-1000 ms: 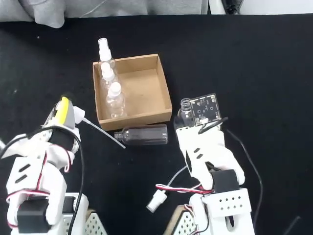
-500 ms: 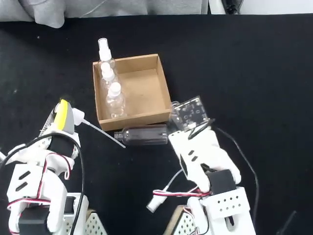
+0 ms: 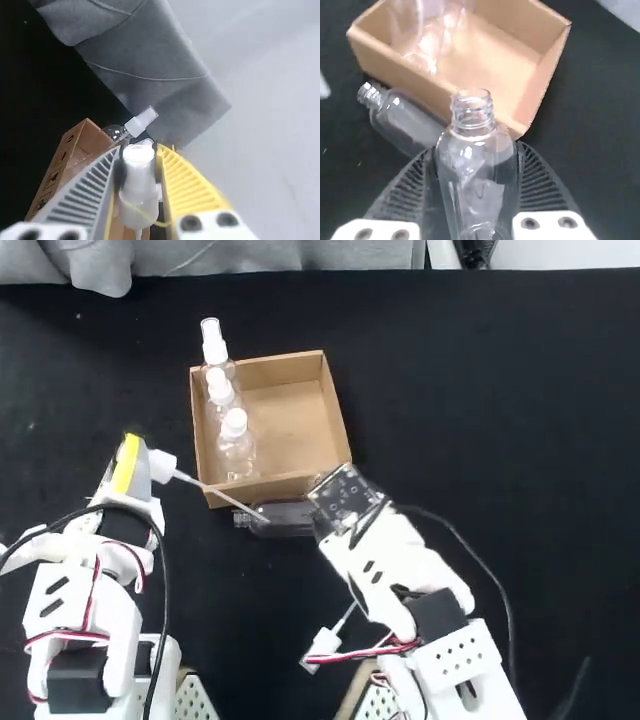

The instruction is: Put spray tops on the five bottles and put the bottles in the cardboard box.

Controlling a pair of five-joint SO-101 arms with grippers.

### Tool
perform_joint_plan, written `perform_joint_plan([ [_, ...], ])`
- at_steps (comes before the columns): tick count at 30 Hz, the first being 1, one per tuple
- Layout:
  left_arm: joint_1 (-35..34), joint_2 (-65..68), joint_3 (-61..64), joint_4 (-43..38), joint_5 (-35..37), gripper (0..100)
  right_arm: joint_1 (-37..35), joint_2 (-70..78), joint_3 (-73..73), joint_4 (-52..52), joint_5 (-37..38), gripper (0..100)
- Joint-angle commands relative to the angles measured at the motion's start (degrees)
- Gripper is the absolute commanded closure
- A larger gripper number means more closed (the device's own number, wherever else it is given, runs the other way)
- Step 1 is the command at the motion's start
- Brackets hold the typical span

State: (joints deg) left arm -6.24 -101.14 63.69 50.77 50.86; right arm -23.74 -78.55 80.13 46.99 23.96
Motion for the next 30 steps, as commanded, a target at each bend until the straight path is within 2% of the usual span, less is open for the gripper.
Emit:
perform_joint_plan([
  [1, -0.57, -0.62, -0.75, -2.29, 2.20, 97, -2.29, -4.79, 0.57, 0.09, 1.23, 91.0],
  [7, -6.29, -0.62, -0.48, -2.55, 7.12, 97, -4.31, -17.89, 6.81, 0.18, 3.87, 91.0],
  [14, -6.81, -0.62, -0.48, -2.29, 8.97, 97, -5.36, -31.34, 10.59, 5.89, 5.36, 91.1],
  [24, -6.64, -0.62, 1.19, -2.37, 10.55, 97, -8.44, -31.69, 11.47, 6.86, 5.54, 91.1],
  [30, -2.15, -0.62, 3.21, -2.55, 10.29, 97, -8.44, -31.69, 14.20, 2.99, 9.32, 91.1],
])
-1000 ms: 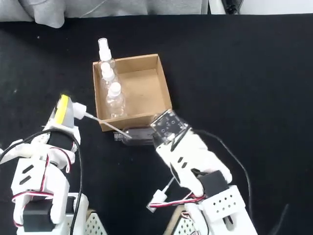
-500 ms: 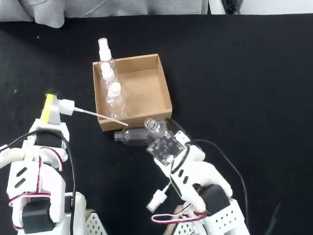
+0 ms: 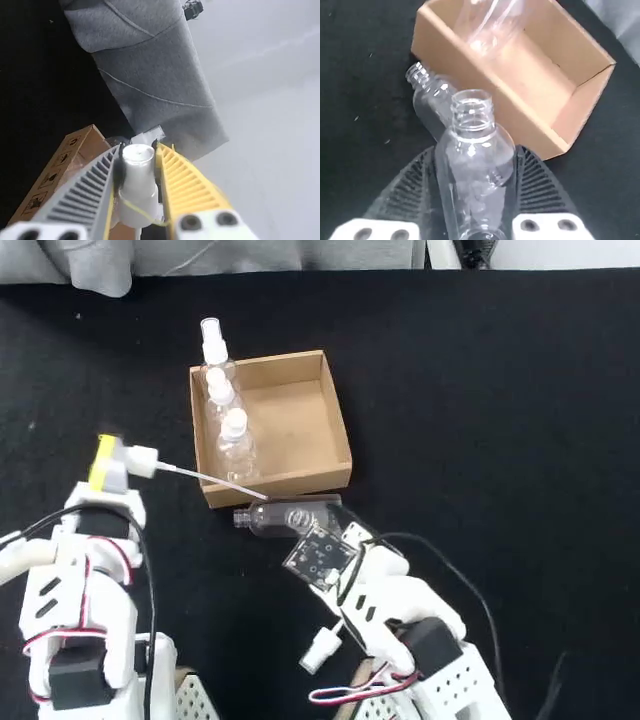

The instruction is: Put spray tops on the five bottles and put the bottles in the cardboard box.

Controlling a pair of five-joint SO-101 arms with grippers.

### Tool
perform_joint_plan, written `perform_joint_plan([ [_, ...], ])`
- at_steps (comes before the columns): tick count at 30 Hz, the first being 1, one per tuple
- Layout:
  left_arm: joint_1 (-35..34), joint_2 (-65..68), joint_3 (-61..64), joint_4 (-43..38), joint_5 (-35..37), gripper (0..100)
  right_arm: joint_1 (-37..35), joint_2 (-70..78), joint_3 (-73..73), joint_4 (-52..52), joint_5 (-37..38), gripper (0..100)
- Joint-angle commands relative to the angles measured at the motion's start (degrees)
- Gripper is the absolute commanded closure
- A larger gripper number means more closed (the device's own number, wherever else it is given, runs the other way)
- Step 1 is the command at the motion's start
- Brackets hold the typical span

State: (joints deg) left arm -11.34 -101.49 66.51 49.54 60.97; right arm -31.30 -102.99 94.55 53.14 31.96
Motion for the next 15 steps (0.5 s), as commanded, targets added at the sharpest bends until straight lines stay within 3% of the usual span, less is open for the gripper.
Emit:
perform_joint_plan([
  [1, 3.03, -0.26, 0.84, -1.32, 0.18, 97, -0.88, -7.25, -0.13, -3.34, 1.32, 91.1],
  [15, 3.30, -3.34, 5.76, -1.32, 0.00, 97, -0.97, -7.25, -0.13, -3.69, 1.05, 91.1],
])
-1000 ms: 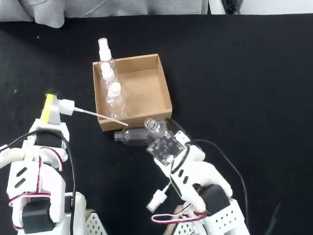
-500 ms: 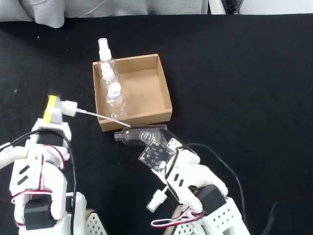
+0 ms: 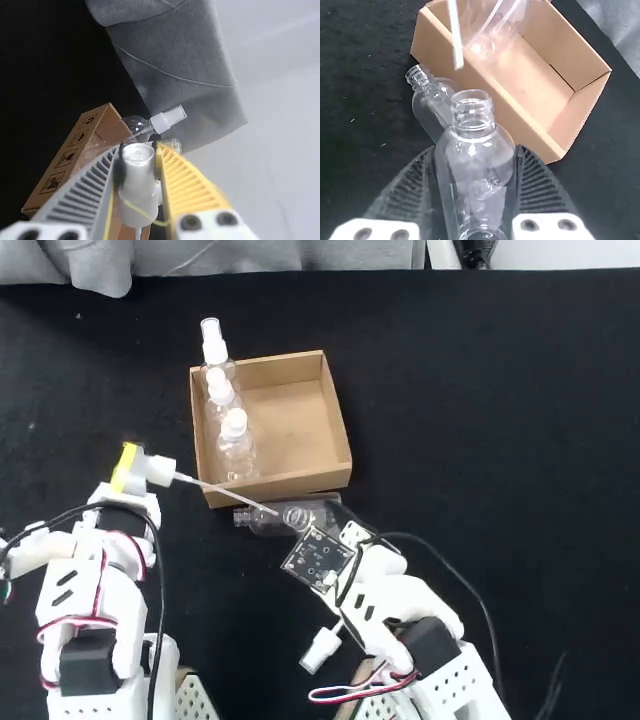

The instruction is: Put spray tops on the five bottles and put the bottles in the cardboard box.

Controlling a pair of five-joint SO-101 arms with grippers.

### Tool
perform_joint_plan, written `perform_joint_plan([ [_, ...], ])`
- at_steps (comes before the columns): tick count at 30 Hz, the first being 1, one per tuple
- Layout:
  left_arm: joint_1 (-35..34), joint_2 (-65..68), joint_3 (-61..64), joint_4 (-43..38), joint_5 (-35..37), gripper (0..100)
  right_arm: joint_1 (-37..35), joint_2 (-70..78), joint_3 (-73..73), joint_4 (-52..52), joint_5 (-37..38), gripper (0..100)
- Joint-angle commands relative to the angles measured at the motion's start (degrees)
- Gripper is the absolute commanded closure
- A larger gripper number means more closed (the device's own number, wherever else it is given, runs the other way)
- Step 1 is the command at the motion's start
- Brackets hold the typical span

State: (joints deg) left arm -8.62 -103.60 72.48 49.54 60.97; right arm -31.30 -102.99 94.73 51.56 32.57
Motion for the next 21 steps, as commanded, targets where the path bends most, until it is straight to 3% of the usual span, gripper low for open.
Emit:
perform_joint_plan([
  [1, 0.57, -1.23, 0.04, -1.32, 0.00, 97, -0.97, -7.25, -0.31, -2.11, 0.44, 91.1],
  [14, 0.75, -1.14, 1.45, -0.88, 0.09, 97, -3.52, -7.25, -0.22, -2.11, 0.44, 91.1],
  [21, 5.14, -1.14, 1.36, 1.23, -1.76, 97, -3.52, -7.25, -0.13, -2.11, 0.35, 91.1],
])
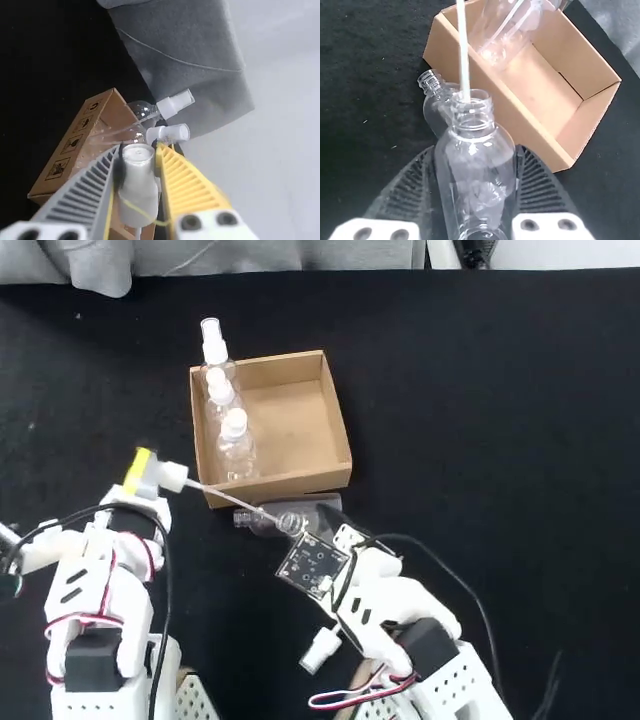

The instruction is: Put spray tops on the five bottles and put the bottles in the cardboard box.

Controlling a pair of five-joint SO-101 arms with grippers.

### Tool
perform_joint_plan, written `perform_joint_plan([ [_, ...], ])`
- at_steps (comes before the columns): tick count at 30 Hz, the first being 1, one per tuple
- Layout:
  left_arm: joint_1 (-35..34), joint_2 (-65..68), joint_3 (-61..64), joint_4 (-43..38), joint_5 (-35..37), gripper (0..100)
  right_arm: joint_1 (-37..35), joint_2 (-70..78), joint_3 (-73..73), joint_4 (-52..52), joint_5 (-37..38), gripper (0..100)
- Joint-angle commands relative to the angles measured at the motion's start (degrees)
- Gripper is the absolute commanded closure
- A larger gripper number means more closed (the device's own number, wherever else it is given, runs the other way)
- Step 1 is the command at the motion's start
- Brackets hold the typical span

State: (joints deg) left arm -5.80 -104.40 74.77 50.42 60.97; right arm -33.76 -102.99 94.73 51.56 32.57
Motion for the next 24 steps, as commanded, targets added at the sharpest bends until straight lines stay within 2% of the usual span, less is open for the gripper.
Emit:
perform_joint_plan([
  [1, 2.15, -0.35, -0.92, 0.35, -1.76, 97, -1.05, -7.25, -0.13, -2.11, 0.35, 91.1],
  [9, 3.30, -0.26, 0.84, 0.18, -2.11, 97, -1.05, -7.25, -0.13, -2.11, 0.35, 91.1],
  [16, 9.54, -0.26, 2.86, 0.18, -6.42, 97, -1.14, -7.25, -0.13, -2.11, 0.26, 91.1],
  [24, 9.89, -0.26, 2.95, 0.18, -6.42, 97, -1.14, -7.25, -0.13, -2.11, -1.49, 91.1],
])
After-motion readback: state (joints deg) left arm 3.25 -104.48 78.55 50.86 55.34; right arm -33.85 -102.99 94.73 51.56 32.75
